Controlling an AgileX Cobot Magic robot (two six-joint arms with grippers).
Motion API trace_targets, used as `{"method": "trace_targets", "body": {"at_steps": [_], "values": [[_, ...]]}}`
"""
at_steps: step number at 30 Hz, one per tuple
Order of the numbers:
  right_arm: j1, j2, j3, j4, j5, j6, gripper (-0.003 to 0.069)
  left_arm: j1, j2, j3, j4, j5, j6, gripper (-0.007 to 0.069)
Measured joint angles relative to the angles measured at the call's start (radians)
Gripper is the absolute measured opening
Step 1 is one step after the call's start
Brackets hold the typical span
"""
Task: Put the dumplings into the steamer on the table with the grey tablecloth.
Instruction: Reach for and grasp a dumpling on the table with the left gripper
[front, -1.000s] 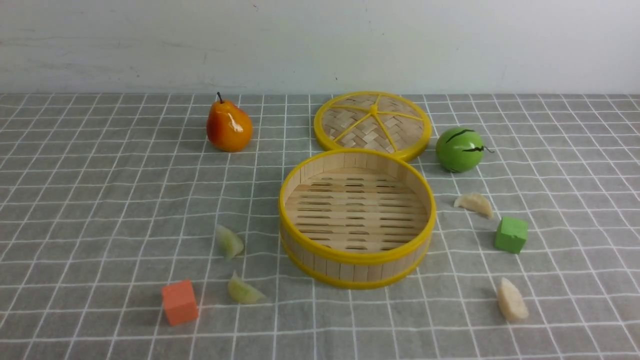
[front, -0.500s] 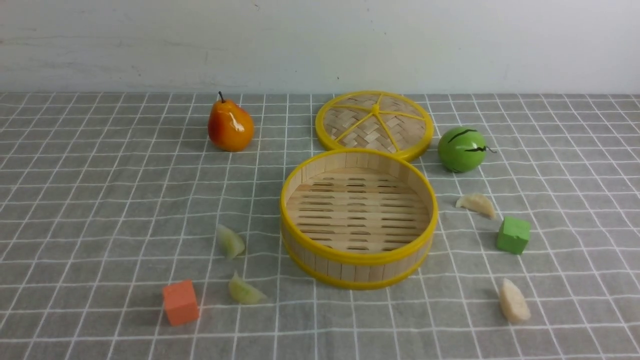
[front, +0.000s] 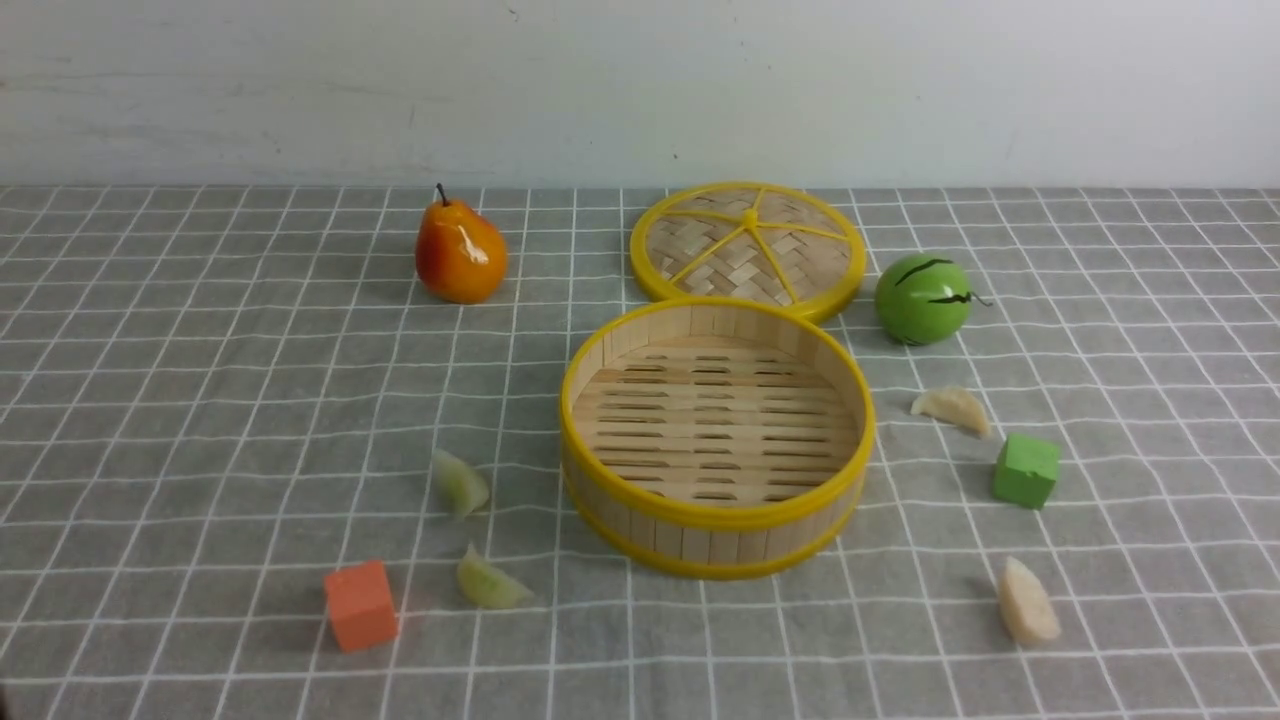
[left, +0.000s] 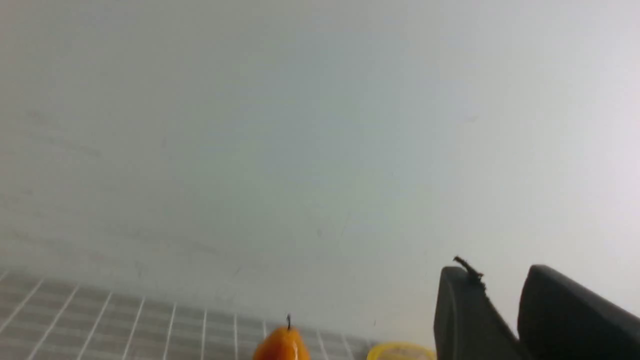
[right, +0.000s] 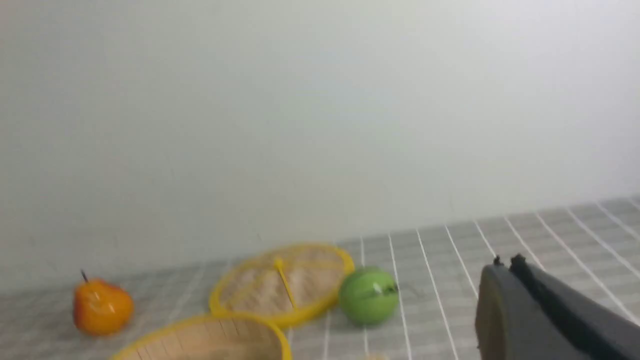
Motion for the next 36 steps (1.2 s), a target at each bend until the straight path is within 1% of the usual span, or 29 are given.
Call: {"method": "trace_targets", "body": {"at_steps": [2, 3, 6, 8, 10, 11, 12, 13, 14, 15, 16, 17, 18, 20, 23, 25, 26, 27, 28, 30, 32, 35, 36], "values": [[0.000, 0.073, -0.052, -0.017, 0.106, -0.004, -0.0008, 0.000, 0.079, 0.000, -0.004, -0.022, -0.007, 0.0172], [0.000, 0.127, -0.085, -0.029, 0.190, -0.005, -0.0006, 0.000, 0.123, 0.000, -0.008, -0.050, -0.028, 0.0174], [0.000, 0.225, -0.146, -0.032, 0.363, -0.020, -0.0006, 0.000, 0.208, -0.006, 0.011, -0.087, -0.113, 0.0175], [0.000, 0.271, -0.179, -0.025, 0.459, -0.059, -0.0006, 0.000, 0.250, -0.026, 0.054, -0.062, -0.180, 0.0166], [0.000, 0.336, -0.208, 0.003, 0.556, -0.132, -0.0006, 0.000, 0.304, -0.075, 0.163, 0.028, -0.292, 0.0133], [0.000, 0.370, -0.220, 0.030, 0.603, -0.181, -0.0006, 0.000, 0.334, -0.114, 0.229, 0.100, -0.360, 0.0104], [0.000, 0.383, -0.226, 0.051, 0.619, -0.212, -0.0006, 0.000, 0.347, -0.131, 0.256, 0.132, -0.389, 0.0091], [0.000, 0.431, -0.236, 0.109, 0.665, -0.285, -0.0004, 0.000, 0.394, -0.206, 0.344, 0.274, -0.489, 0.0040], [0.000, 0.465, -0.241, 0.158, 0.684, -0.338, -0.0004, 0.000, 0.431, -0.255, 0.394, 0.366, -0.548, 0.0004], [0.000, 0.504, -0.247, 0.223, 0.699, -0.403, -0.0004, 0.000, 0.475, -0.313, 0.433, 0.473, -0.592, -0.0014], [0.000, 0.528, -0.252, 0.267, 0.700, -0.447, -0.0003, -0.001, 0.496, -0.341, 0.444, 0.524, -0.602, -0.0014], [0.000, 0.556, -0.258, 0.323, 0.702, -0.504, -0.0003, -0.010, 0.541, -0.395, 0.450, 0.620, -0.597, -0.0014], [0.000, 0.577, -0.264, 0.368, 0.702, -0.549, -0.0003, -0.021, 0.571, -0.431, 0.444, 0.678, -0.578, -0.0014], [0.000, 0.630, -0.281, 0.490, 0.707, -0.668, -0.0002, -0.060, 0.651, -0.520, 0.381, 0.803, -0.475, -0.0014], [0.000, 0.680, -0.299, 0.616, 0.728, -0.798, -0.0001, -0.108, 0.777, -0.632, 0.202, 0.942, -0.271, -0.0014], [0.000, 0.709, -0.306, 0.688, 0.752, -0.878, -0.0001, -0.124, 0.874, -0.707, 0.050, 1.022, -0.130, -0.0014], [0.000, 0.717, -0.307, 0.709, 0.762, -0.902, -0.0001, -0.127, 0.912, -0.737, -0.007, 1.046, -0.082, -0.0014], [0.000, 0.726, -0.307, 0.732, 0.772, -0.930, -0.0001, -0.129, 0.974, -0.768, -0.094, 1.060, -0.011, -0.0014], [0.000, 0.730, -0.307, 0.743, 0.778, -0.944, -0.0001, -0.128, 1.016, -0.790, -0.143, 1.063, 0.027, -0.0014], [0.000, 0.731, -0.307, 0.754, 0.782, -0.956, -0.0001, -0.129, 1.084, -0.828, -0.197, 1.063, 0.061, -0.0014], [0.000, 0.732, -0.307, 0.757, 0.783, -0.959, -0.0001, -0.129, 1.140, -0.860, -0.218, 1.060, 0.064, -0.0013], [0.000, 0.732, -0.307, 0.758, 0.782, -0.961, -0.0001, -0.129, 1.227, -0.923, -0.223, 1.057, 0.052, 0.0015], [0.000, 0.732, -0.307, 0.758, 0.782, -0.961, -0.0001, -0.129, 1.261, -0.949, -0.223, 1.057, 0.050, 0.0050]]}}
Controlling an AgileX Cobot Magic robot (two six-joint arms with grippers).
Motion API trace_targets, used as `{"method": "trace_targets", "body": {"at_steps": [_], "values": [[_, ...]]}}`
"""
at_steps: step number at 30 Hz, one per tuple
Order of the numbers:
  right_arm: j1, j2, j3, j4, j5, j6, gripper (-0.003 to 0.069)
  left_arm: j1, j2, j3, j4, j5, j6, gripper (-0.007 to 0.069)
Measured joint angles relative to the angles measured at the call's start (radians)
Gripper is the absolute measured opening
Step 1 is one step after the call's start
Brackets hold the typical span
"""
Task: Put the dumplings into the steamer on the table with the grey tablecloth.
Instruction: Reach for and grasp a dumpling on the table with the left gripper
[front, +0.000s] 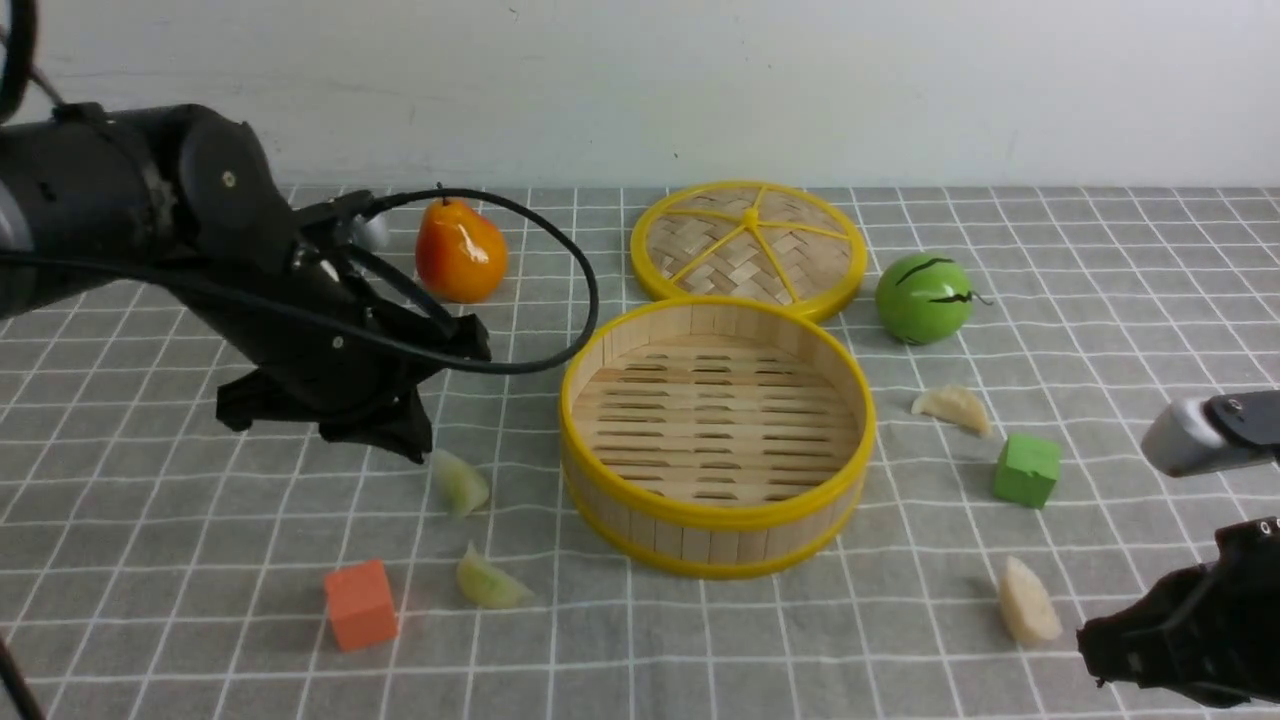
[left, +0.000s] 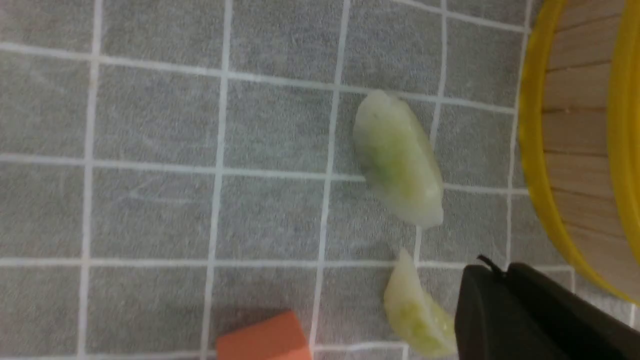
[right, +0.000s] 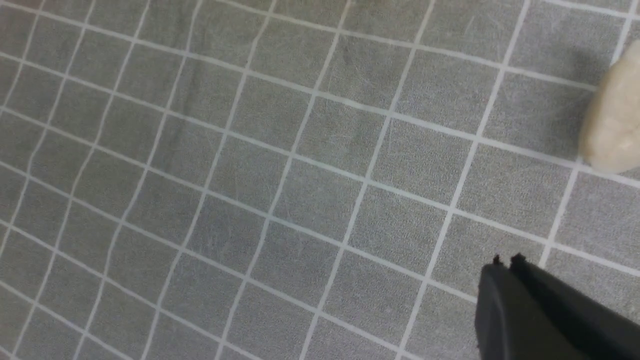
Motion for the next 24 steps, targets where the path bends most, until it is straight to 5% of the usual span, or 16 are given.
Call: {"method": "trace_targets", "body": {"at_steps": [5, 8, 11, 20, 24], "values": [[0.000, 0.000, 0.000, 0.000, -0.012, -0.001, 0.0000, -0.020, 0.110, -0.085, 0.053, 0.001, -0.001, 0.0244], [0.000, 0.000, 0.000, 0.000, -0.017, -0.001, 0.0000, -0.065, 0.171, -0.131, 0.161, 0.015, -0.021, 0.0394], [0.000, 0.000, 0.000, 0.000, -0.018, -0.001, 0.0000, -0.110, 0.228, -0.162, 0.267, 0.018, -0.092, 0.0468], [0.000, 0.000, 0.000, 0.003, -0.018, -0.001, 0.0000, -0.140, 0.324, -0.197, 0.401, 0.020, -0.266, 0.0422], [0.000, 0.000, 0.000, 0.014, -0.019, -0.001, 0.0000, -0.140, 0.340, -0.200, 0.400, 0.017, -0.264, 0.0281]]}}
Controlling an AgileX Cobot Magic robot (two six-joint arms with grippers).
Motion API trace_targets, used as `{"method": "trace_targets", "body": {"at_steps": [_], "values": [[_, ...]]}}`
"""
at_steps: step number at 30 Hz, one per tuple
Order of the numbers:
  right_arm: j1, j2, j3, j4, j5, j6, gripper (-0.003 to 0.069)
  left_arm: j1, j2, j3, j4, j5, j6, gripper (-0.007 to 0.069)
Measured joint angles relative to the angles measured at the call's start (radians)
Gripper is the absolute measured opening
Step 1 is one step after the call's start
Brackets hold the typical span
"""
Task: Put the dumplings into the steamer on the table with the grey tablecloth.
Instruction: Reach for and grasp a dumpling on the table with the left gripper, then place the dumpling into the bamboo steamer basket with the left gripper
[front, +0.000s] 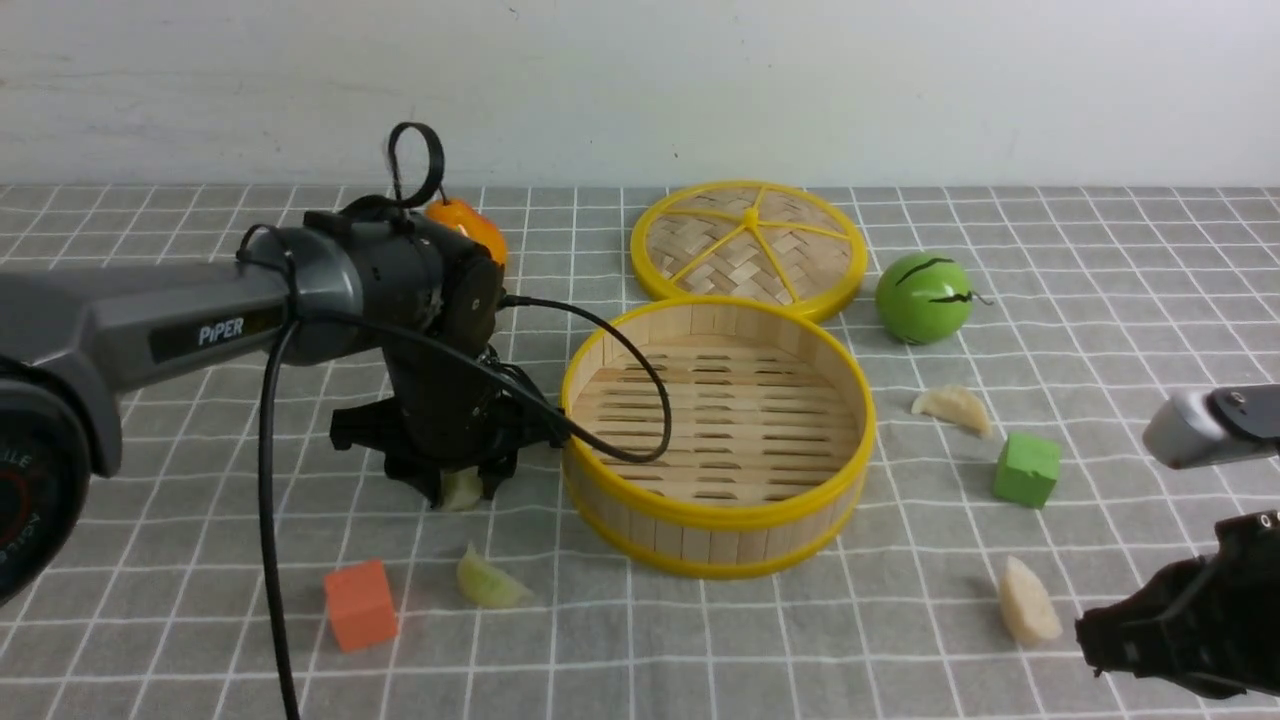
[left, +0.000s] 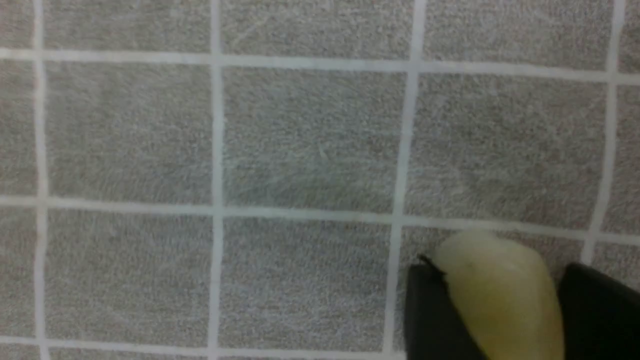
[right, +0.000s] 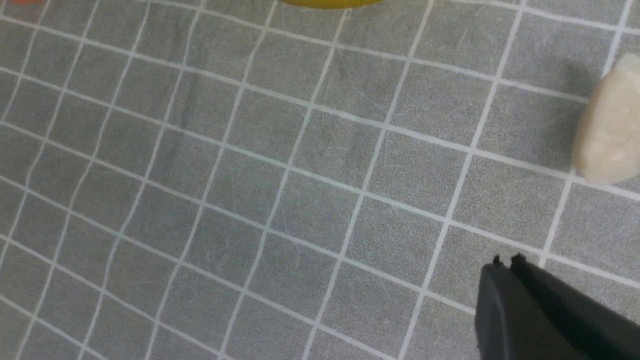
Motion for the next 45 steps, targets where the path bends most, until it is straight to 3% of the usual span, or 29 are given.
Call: {"method": "trace_targets", "body": {"at_steps": [2, 15, 24, 31, 40, 45], "values": [[0.000, 0.000, 0.000, 0.007, 0.001, -0.001, 0.0000, 0.000, 0.004, -0.004, 0.000, 0.002, 0.000, 0.0246], [0.000, 0.000, 0.000, 0.015, 0.001, -0.011, 0.0001, 0.000, -0.067, -0.084, -0.038, 0.073, 0.096, 0.0248], [0.000, 0.000, 0.000, 0.015, -0.012, -0.011, 0.0001, 0.000, -0.145, -0.246, -0.351, 0.050, 0.328, 0.0248], [0.000, 0.000, 0.000, 0.019, -0.012, -0.012, 0.0003, 0.000, -0.032, -0.256, -0.593, -0.086, 0.505, 0.0248], [0.000, 0.000, 0.000, 0.019, -0.019, -0.014, 0.0005, 0.000, 0.086, -0.256, -0.639, -0.185, 0.591, 0.0252], [0.000, 0.000, 0.000, 0.020, -0.021, -0.015, 0.0004, 0.000, 0.106, -0.256, -0.643, -0.179, 0.606, 0.0360]]}}
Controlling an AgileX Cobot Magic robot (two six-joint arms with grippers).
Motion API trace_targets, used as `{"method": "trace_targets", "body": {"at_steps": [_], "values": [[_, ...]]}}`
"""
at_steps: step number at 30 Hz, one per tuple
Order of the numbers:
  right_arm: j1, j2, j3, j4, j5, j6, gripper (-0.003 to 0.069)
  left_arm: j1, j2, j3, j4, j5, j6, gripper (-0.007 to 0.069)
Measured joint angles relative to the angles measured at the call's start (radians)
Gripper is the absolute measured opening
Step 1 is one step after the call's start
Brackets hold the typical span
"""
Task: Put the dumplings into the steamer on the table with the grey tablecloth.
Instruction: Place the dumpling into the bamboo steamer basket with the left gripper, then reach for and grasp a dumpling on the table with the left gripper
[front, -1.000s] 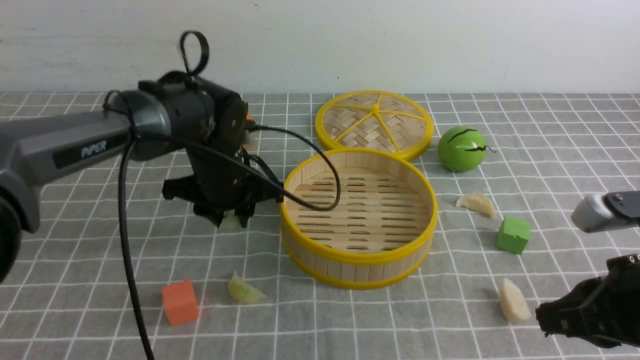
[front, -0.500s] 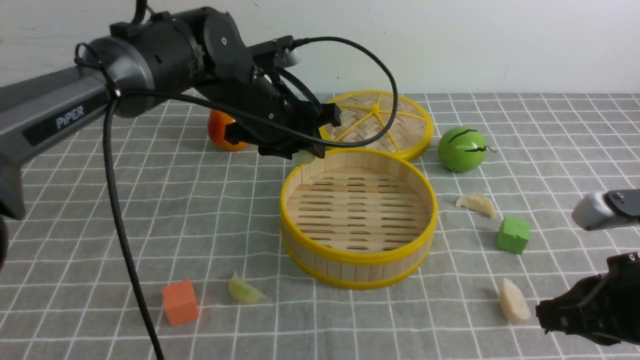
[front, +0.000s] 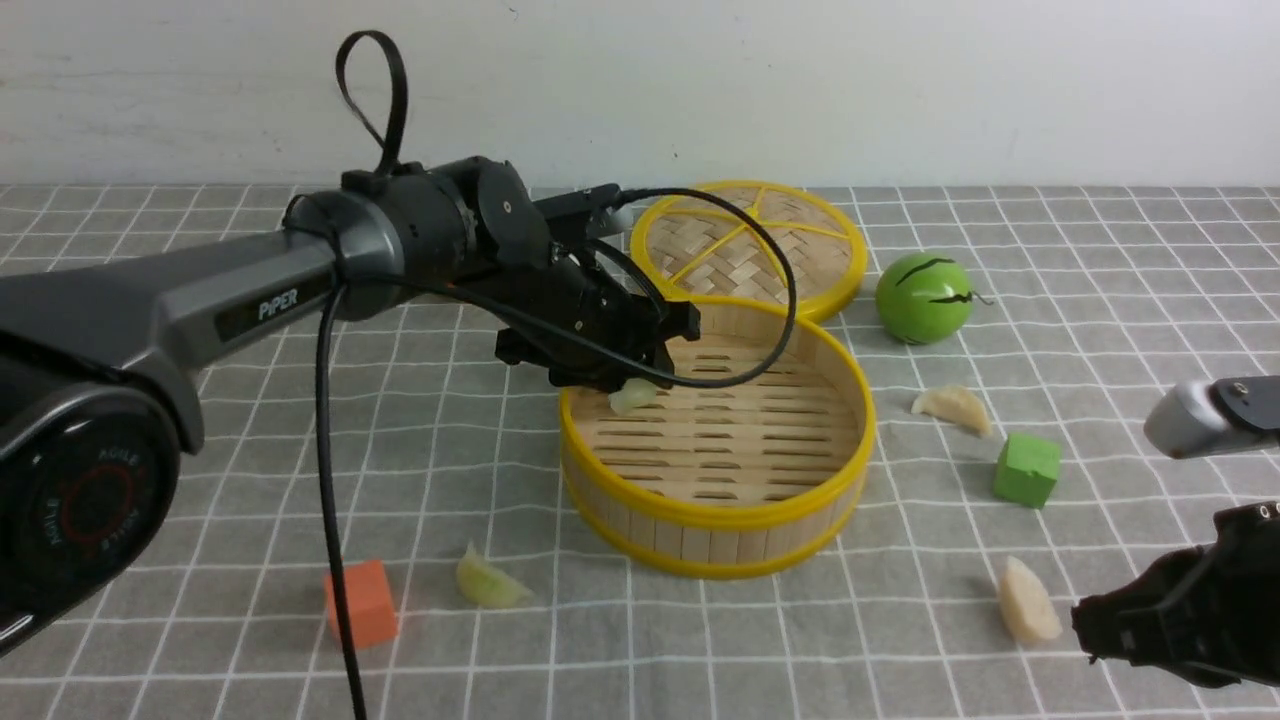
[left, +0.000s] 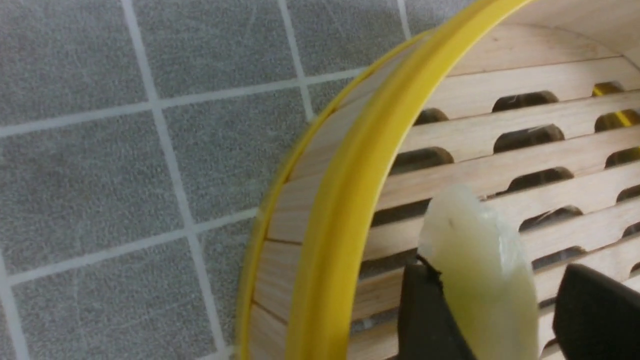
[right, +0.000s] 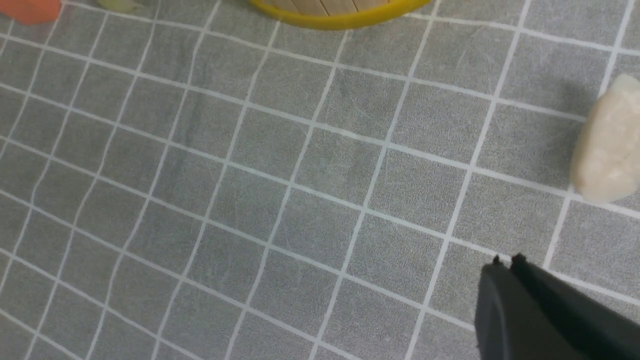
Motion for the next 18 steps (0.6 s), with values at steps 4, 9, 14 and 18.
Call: {"method": "trace_targets", "body": {"at_steps": [4, 9, 14, 18], "values": [[0.000, 0.000, 0.000, 0.000, 0.000, 0.000, 0.0004, 0.000, -0.007, -0.021, 0.017, 0.019, 0.001, 0.0417], [0.000, 0.000, 0.000, 0.016, 0.010, 0.000, 0.0006, 0.000, -0.079, -0.103, 0.194, 0.141, -0.102, 0.0427], [0.000, 0.000, 0.003, 0.018, 0.009, 0.000, 0.0006, 0.000, -0.219, -0.129, 0.471, 0.393, -0.291, 0.0427], [0.000, 0.000, 0.005, 0.018, -0.003, 0.000, 0.0006, 0.002, -0.265, -0.024, 0.532, 0.530, -0.349, 0.0427]]}}
